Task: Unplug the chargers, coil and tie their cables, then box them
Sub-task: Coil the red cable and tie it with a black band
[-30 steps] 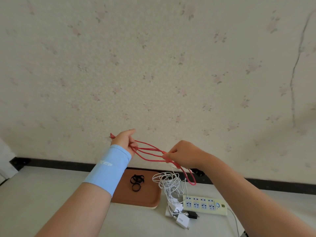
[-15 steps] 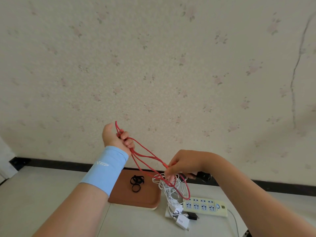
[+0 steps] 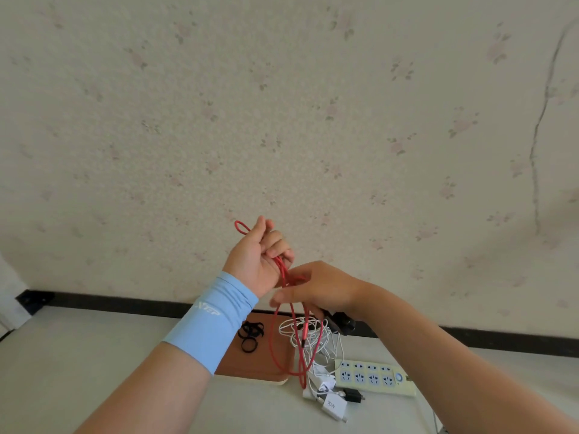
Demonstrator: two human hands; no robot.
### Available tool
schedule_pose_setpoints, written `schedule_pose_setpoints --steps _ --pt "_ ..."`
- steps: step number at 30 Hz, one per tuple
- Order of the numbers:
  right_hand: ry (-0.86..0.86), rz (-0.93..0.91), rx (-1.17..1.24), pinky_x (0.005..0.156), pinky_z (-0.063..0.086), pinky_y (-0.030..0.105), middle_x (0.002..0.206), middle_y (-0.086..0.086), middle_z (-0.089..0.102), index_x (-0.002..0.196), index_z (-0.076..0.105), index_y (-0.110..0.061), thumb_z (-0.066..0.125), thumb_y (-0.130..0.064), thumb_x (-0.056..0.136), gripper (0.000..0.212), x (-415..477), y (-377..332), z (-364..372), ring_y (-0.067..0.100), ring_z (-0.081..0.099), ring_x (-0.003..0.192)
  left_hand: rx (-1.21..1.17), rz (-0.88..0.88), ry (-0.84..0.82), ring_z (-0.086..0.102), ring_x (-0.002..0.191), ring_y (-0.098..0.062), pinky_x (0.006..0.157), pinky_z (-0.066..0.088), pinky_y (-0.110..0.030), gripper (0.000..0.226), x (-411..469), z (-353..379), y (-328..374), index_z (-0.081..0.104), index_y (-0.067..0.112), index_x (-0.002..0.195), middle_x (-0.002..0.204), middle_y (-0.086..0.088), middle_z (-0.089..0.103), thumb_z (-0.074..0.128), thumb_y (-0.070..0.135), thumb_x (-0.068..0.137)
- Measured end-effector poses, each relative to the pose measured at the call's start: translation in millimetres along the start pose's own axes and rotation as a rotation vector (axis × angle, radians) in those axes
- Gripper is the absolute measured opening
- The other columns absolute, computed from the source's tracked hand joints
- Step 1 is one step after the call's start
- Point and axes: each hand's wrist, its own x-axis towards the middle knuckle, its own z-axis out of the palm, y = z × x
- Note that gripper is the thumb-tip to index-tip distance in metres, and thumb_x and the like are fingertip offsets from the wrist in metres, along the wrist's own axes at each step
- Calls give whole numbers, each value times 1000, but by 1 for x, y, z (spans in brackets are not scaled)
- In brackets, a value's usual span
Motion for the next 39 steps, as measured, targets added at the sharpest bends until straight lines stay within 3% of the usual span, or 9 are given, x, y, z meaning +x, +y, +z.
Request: schedule_pose_setpoints --steps 7,9,12,14,18,26,29,34,39 --pt "-96 108 -29 51 43 18 79 -5 77 91 66 -15 52 -28 103 22 -3 0 -8 15 44 49 120 7 184 40 41 -9 60 38 -24 30 7 -15 21 52 14 80 49 6 38 45 32 103" --pt "-83 127 -51 51 43 21 91 1 79 90 64 -15 50 -28 104 23 -1 3 -12 14 45 47 551 85 334 59 58 -14 67 47 -27 21 8 -23 25 57 5 104 68 -1 59 56 26 99" --pt "-93 184 -183 53 43 24 85 4 76 84 66 -16 53 -29 102 25 1 13 -13 10 46 42 1439 468 519 51 124 -24 104 42 -37 75 4 -36 28 28 12 149 138 -7 49 69 14 86" --pt "-97 213 -239 54 43 26 81 5 73 80 67 -18 56 -30 99 26 2 18 -14 9 47 42 1815 773 208 29 144 -20 121 22 -37 79 -8 -24 27 32 22 150 155 0 34 59 -5 81" --pt "-51 126 -239 54 41 24 59 -9 66 88 69 -7 56 -24 100 24 2 12 -12 9 47 43 2069 56 -405 39 137 -25 111 34 -35 79 -20 -12 -7 32 46 144 148 0 45 45 -5 84" --pt "427 308 -163 50 41 23 56 5 59 87 59 -6 51 -42 103 40 5 28 -36 13 50 37 2346 -216 102 56 78 -25 71 43 -30 34 13 -37 10 66 11 97 82 -3 61 50 41 94" --pt "454 526 -268 54 47 27 75 13 65 87 52 -2 39 -45 105 48 0 40 -50 21 61 47 2166 -330 345 50 65 -25 66 40 -30 25 19 -62 30 69 7 92 74 -8 58 52 25 95" --pt "430 493 -14 55 42 26 52 4 59 76 63 -5 46 -41 103 48 -1 39 -50 18 49 43 1013 -374 423 18 34 -10 38 17 -14 27 14 -68 33 39 18 70 48 5 24 34 14 97" --pt "307 273 208 49 38 24 72 6 65 86 74 -7 41 -31 105 45 6 21 -31 13 46 53 465 -390 223 46 52 -17 61 47 -35 30 9 -47 -2 48 12 75 60 -5 51 33 12 102"
